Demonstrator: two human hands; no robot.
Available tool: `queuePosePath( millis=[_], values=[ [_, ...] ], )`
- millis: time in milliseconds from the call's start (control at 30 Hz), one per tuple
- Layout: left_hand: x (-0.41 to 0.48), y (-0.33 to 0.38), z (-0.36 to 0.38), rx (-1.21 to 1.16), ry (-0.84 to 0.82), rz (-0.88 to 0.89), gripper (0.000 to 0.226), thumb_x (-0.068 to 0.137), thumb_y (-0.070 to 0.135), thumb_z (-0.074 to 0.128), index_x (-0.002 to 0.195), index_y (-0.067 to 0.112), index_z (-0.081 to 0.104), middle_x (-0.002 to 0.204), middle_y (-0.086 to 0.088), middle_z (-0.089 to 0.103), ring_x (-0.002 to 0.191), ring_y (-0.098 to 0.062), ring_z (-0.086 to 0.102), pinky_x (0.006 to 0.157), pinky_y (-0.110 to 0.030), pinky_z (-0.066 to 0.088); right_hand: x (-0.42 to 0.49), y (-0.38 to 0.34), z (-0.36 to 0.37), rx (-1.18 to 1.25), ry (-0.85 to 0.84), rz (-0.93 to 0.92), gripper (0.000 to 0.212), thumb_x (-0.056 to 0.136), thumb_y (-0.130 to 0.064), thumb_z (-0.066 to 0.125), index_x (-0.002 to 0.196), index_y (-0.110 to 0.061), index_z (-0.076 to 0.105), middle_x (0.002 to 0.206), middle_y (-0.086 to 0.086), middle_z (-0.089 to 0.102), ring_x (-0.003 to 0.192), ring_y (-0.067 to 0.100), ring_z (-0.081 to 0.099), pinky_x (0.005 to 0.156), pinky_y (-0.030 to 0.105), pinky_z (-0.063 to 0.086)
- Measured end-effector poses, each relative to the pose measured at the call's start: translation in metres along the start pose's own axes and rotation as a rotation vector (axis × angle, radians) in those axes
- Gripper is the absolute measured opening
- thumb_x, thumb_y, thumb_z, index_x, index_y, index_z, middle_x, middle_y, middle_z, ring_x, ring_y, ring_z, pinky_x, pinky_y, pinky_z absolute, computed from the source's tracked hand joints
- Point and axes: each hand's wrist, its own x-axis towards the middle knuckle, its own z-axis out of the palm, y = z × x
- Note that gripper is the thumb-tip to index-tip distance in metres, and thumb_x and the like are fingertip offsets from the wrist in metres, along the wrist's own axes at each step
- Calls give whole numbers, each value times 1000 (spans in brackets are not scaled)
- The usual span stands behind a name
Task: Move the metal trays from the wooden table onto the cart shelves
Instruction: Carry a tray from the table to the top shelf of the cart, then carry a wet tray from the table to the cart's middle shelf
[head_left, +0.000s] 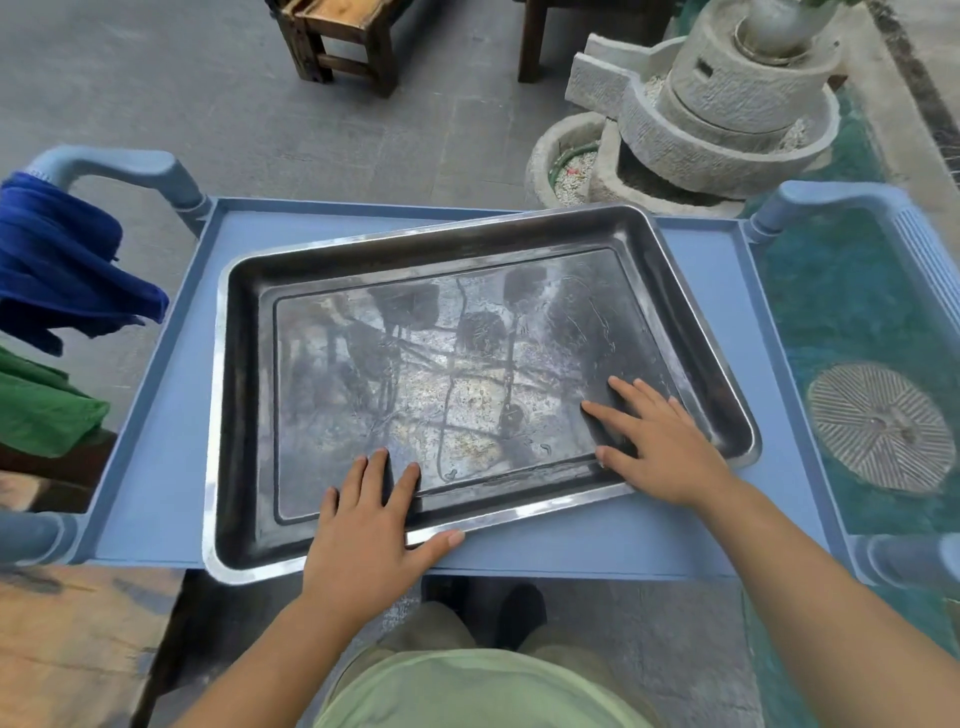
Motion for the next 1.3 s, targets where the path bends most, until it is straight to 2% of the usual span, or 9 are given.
queuePosePath(
  millis=[167,733,900,1000,1133,1200,1300],
  values=[
    [-8,11,2,-3,-11,-36,103,71,92,0,155,33,10,165,-5,0,151,-26,-3,121,-50,13,8,4,-7,-11,2,-30,59,91,-60,43,146,-54,23,163,-15,5,151,12,0,122,48,7],
    [-7,11,2,-17,3,-43,103,71,93,2,154,34,14,164,-5,5,151,-27,2,120,-50,15,11,5,-5,-14,25,-48,60,90,-59,44,146,-52,24,162,-14,8,150,16,3,121,49,8],
    [-5,11,-6,-69,-5,-26,98,72,93,10,149,35,27,158,-6,21,146,-27,15,115,-49,24,8,2,-7,-3,22,-38,58,92,-56,44,147,-48,27,162,-12,11,150,16,6,121,50,11],
    [8,11,-17,-65,-7,7,77,79,85,24,131,31,44,130,-4,41,124,-28,36,100,-42,41,3,-8,-8,-31,60,40,53,96,-50,42,147,-37,35,161,-7,20,149,18,15,117,51,19],
    [47,15,-37,-108,0,142,43,93,53,45,121,22,53,118,-4,48,111,-27,49,91,-39,48,-23,-21,-6,64,209,153,50,97,-45,45,142,-23,46,158,2,30,145,20,25,116,39,24],
    [63,30,-46,-131,-19,283,38,95,44,47,125,20,53,119,-3,51,108,-25,52,90,-40,48,-51,-26,1,151,279,254,52,97,-43,47,144,-23,43,160,1,25,147,20,21,117,37,26],
    [74,71,-55,-116,-29,582,40,95,40,46,129,19,49,120,-3,49,106,-24,53,87,-40,49,-104,-38,22,238,428,467,56,95,-39,53,147,-23,39,162,-2,17,149,21,15,118,38,26]
  ],
)
